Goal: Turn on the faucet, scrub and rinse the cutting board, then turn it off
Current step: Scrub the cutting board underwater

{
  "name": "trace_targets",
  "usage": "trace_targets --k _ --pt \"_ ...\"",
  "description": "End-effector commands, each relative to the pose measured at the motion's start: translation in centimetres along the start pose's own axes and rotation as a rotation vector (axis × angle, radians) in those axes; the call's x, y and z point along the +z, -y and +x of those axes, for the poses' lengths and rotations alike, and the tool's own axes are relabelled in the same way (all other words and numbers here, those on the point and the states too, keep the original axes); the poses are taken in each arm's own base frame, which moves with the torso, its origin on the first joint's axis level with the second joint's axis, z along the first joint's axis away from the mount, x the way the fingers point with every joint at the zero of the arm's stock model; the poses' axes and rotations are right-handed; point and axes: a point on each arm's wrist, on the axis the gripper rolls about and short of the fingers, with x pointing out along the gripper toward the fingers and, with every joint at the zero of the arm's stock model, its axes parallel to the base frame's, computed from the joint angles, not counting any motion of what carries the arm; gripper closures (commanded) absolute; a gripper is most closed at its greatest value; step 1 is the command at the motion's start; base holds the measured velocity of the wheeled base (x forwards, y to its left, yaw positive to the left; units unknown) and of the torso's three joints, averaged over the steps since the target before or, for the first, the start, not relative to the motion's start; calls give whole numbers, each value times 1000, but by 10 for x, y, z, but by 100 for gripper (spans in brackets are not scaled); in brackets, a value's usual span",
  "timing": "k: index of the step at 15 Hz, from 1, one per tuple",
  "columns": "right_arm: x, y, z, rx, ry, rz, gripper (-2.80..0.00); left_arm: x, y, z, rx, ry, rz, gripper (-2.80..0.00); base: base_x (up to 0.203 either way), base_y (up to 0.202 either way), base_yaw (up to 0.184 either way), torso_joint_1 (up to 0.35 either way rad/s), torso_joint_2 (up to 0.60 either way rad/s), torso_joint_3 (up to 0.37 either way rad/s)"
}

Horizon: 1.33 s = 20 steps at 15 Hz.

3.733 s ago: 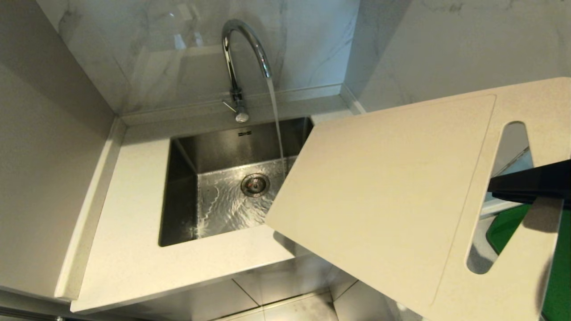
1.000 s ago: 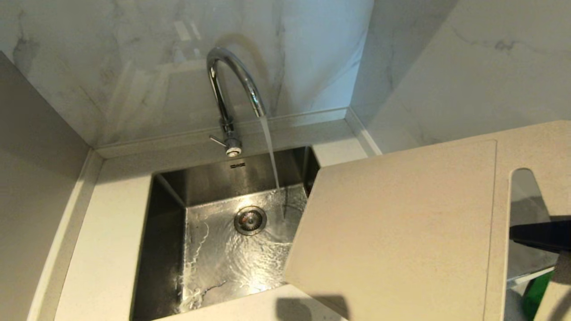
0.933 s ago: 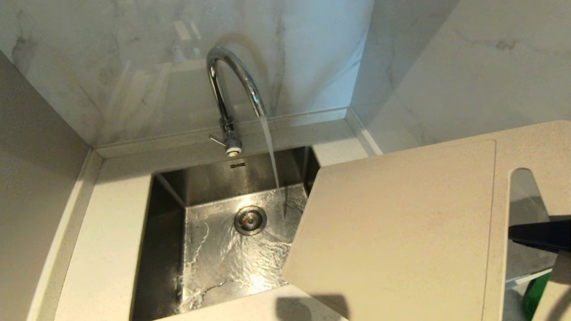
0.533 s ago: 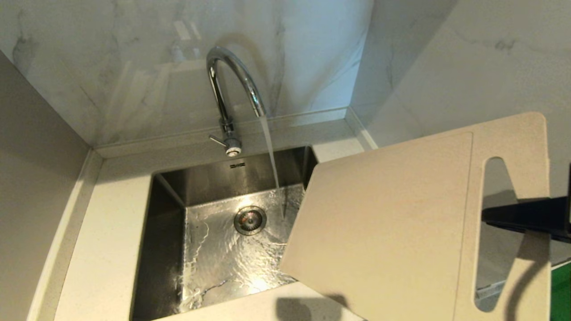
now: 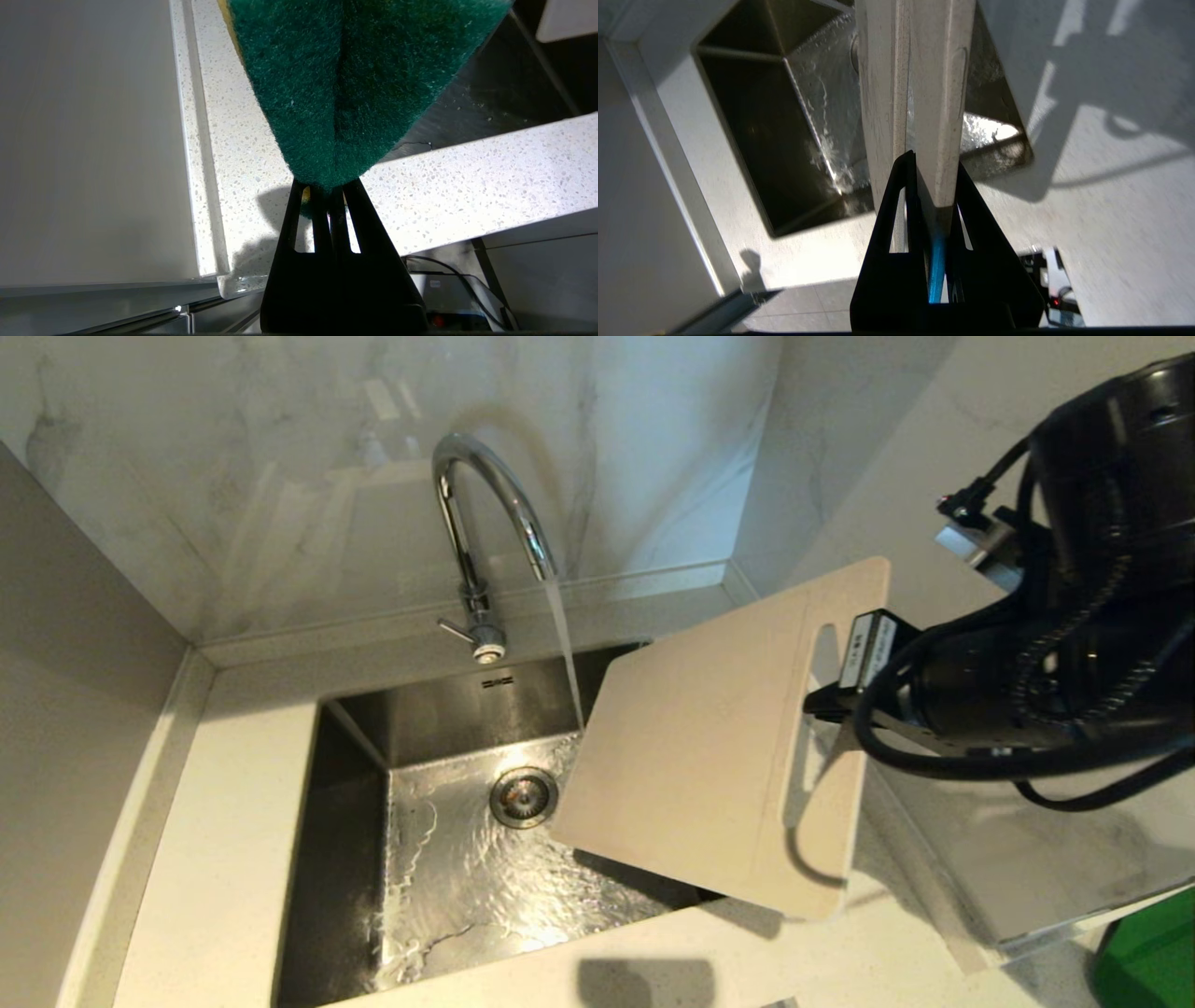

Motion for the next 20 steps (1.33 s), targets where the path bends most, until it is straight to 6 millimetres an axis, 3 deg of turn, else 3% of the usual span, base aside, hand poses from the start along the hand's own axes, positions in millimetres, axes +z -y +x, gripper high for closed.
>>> trace_targets --k 1,5,11,14,20 --pt "-1 -1 60 -41 -67 6 0 0 0 0 2 -2 -4 0 0 0 0 0 0 0" --pt "11 -10 117 -20 -48 27 0 0 0 0 2 -2 -10 0 0 0 0 0 0 0" --pt "22 -19 163 -5 -30 87 0 0 0 0 -5 -1 -10 0 0 0 0 0 0 0" --pt "24 -20 164 -4 -25 111 0 0 0 0 -2 -2 -8 0 0 0 0 0 0 0" --pt "32 -24 121 -9 -26 129 0 0 0 0 -4 -2 -5 0 0 0 0 0 0 0"
